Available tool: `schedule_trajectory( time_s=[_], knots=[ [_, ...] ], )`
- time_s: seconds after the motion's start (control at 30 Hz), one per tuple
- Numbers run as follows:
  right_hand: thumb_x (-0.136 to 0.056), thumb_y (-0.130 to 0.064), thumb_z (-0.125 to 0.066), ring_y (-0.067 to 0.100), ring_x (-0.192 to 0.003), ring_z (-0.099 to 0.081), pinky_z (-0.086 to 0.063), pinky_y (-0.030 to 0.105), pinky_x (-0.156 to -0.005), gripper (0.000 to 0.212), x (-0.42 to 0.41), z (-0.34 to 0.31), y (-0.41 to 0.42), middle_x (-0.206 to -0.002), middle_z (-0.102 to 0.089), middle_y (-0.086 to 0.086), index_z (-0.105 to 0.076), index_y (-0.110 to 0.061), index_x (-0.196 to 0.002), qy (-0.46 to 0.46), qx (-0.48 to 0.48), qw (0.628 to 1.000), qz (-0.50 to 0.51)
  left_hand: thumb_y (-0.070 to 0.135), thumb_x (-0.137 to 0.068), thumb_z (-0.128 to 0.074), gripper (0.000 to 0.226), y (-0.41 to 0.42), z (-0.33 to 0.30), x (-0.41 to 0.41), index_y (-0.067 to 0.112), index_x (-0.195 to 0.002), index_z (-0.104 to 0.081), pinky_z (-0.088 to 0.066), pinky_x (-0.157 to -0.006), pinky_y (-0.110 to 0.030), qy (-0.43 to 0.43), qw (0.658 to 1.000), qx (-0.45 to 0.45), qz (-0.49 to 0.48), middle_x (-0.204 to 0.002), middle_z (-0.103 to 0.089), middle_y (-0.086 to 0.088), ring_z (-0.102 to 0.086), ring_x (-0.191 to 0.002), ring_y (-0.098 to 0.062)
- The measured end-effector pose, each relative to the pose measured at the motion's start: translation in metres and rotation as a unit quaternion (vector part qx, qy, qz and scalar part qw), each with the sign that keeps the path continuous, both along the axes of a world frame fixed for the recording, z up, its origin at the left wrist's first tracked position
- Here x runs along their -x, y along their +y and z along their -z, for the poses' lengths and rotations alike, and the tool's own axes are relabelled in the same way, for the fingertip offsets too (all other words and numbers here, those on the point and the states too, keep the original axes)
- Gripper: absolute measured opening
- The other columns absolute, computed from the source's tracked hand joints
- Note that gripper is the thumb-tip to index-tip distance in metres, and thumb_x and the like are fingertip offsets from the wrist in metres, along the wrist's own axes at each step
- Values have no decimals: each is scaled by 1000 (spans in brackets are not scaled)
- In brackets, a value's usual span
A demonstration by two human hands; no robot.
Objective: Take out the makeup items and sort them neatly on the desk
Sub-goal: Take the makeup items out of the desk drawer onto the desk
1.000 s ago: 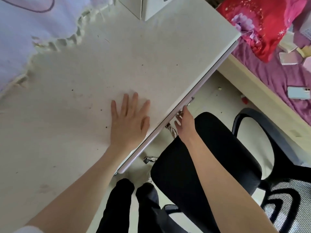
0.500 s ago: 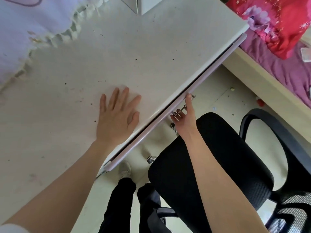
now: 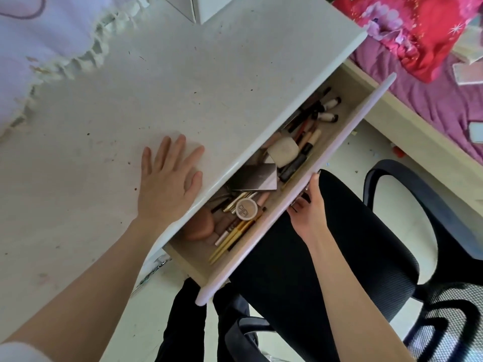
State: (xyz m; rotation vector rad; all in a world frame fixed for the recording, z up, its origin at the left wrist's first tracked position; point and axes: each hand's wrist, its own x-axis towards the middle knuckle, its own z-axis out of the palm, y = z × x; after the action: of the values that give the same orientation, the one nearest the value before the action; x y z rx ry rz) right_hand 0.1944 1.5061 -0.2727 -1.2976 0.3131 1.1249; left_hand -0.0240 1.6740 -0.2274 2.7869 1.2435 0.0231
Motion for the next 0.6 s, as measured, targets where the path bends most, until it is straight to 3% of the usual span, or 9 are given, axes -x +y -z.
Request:
schedule_trajectory(
  time_s=[0.17,0.43,0.6],
  knots=[
    [-59,-65,-65,22,-93,-63,-51,33,-82,67,-3,-1,-13,-93,-69,5,-63,-20,-108,7,3,1000,7,43,-92,-22,53,1,-2,-1,28,-141,-36,-10,-113,-55,-3,1000,5,-2,-152,-26,-9,-19,-141,-32],
    [-59,-67,-63,23,-101,-60,-51,36,-86,69,3,-2,-13,-105,-63,9,-62,-22,-111,35,18,999,34,41,-91,-26,51,-1,0,-1,27,-138,-40,-11,-111,-55,-21,1000,-7,1,-150,-30,-9,-23,-139,-34],
    [-74,-67,-57,23,-105,-61,-51,37,-88,54,4,2,-16,-108,-65,7,-63,-27,-111,41,13,998,42,41,-91,-26,51,-1,1,-1,28,-139,-39,-10,-112,-55,-19,1000,-7,-4,-151,-28,-8,-22,-139,-33]
  ],
)
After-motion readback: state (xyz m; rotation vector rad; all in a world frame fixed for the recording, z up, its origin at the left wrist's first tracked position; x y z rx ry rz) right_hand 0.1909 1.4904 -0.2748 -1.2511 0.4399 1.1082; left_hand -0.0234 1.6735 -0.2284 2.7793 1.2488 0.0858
